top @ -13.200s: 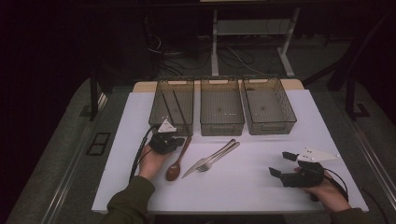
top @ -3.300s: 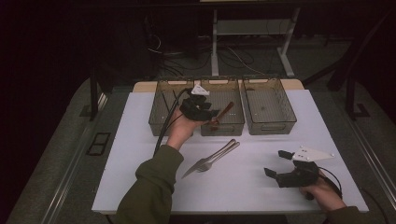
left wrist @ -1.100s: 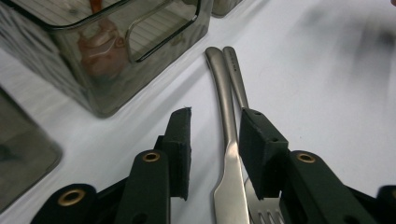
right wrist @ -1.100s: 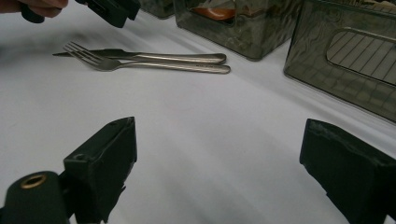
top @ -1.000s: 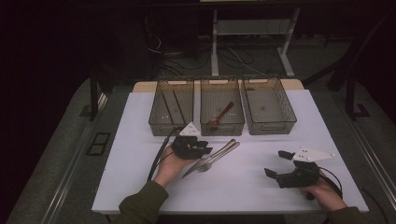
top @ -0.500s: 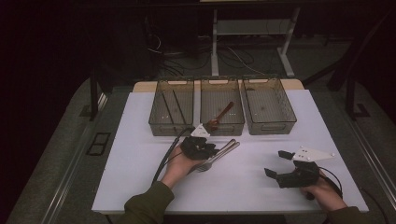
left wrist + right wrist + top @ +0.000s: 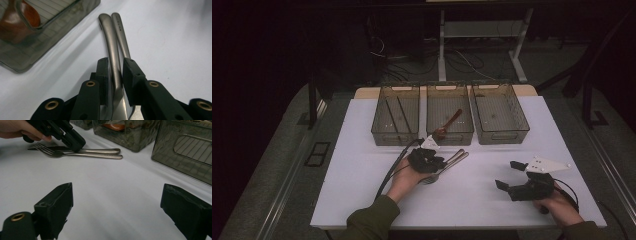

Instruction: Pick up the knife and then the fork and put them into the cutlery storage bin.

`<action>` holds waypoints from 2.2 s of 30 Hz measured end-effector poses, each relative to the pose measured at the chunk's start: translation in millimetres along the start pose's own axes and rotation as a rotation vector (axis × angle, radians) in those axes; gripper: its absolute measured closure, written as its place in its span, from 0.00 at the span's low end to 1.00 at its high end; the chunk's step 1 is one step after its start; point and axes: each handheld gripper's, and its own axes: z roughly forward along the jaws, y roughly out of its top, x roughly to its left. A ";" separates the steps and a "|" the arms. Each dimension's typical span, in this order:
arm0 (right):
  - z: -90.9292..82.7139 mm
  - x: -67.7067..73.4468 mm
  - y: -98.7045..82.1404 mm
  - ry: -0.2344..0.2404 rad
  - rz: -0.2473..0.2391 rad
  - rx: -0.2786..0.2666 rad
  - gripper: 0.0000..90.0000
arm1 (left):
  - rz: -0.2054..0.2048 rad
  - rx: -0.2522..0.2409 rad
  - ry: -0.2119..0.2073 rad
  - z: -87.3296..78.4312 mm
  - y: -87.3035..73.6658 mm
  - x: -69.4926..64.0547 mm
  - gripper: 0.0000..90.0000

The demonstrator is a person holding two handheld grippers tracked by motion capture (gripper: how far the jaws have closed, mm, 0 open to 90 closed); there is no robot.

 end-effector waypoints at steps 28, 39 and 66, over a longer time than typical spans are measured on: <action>3.6 0.9 1.0 0.005 -0.011 0.010 0.12 | 0.082 0.030 0.053 2.3 3.2 -4.4 0.88; 2.0 -0.1 1.4 0.010 -0.015 0.002 0.12 | 0.089 0.044 0.034 -0.8 3.8 -0.1 0.88; -6.1 -1.2 14.3 0.077 -0.011 -0.011 0.11 | 0.129 0.003 -0.086 -34.7 13.6 -5.1 0.88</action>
